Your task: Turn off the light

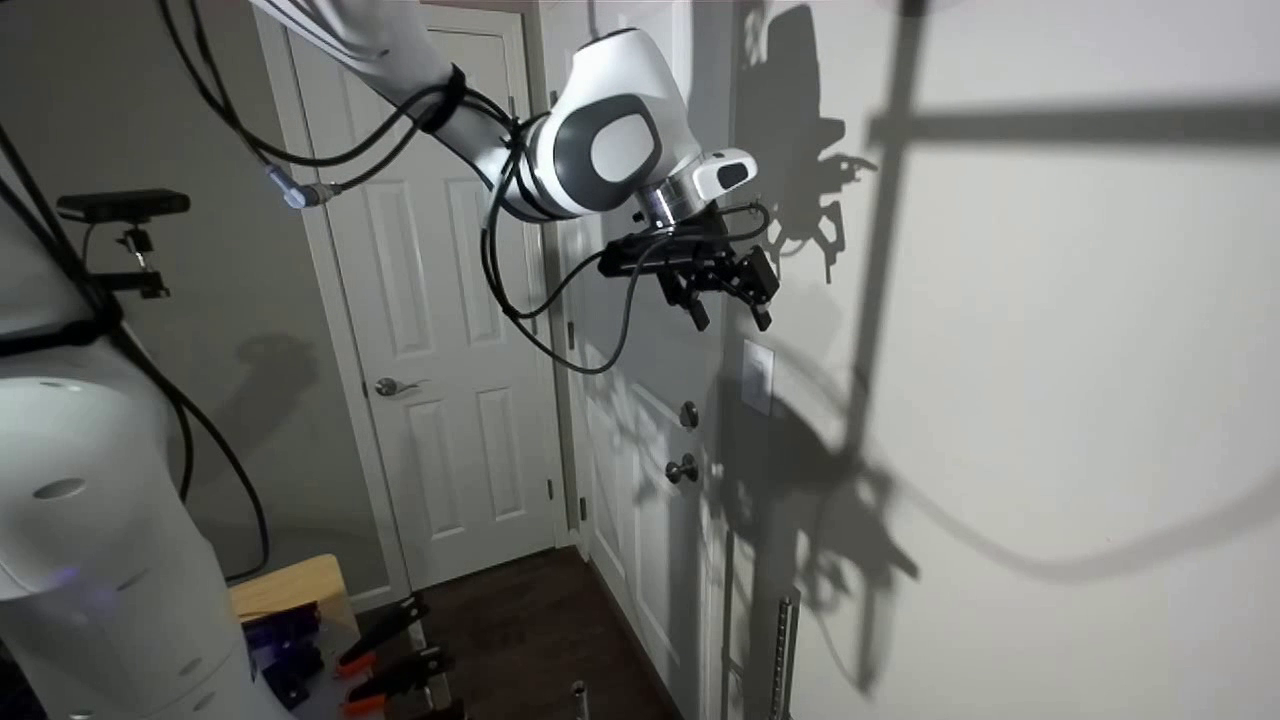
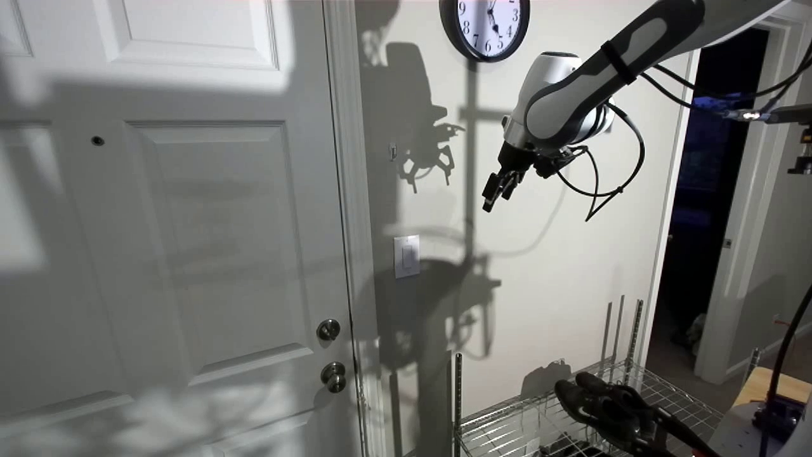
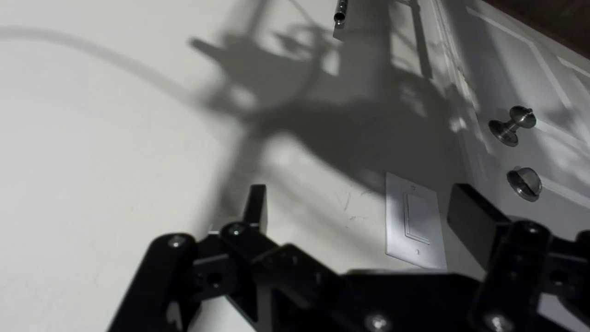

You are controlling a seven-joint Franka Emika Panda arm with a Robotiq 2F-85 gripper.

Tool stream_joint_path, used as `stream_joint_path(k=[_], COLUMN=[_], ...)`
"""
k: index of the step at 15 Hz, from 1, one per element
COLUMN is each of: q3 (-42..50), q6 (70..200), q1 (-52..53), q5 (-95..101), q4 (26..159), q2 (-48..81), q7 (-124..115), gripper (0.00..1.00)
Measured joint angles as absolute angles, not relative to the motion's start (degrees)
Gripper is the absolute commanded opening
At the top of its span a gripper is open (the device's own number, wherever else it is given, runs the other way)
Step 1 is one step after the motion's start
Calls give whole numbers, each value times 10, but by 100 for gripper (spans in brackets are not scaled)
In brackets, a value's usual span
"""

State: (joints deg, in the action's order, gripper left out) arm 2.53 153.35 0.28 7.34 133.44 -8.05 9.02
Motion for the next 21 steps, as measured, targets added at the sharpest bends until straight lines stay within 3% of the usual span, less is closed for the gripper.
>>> stream_joint_path(k=[5, 6, 7, 17, 21], q3=[25, 25, 24, 23, 23], q6=[1534, 1534, 1534, 1534, 1534], q1=[2, 2, 3, 58, 64], q5=[73, 73, 72, -164, -262], q4=[1334, 1334, 1334, 1335, 1330], q2=[-81, -81, -80, -51, -36], q7=[90, 90, 90, 256, 342], gripper=[100, 75, 74, 7, 0])
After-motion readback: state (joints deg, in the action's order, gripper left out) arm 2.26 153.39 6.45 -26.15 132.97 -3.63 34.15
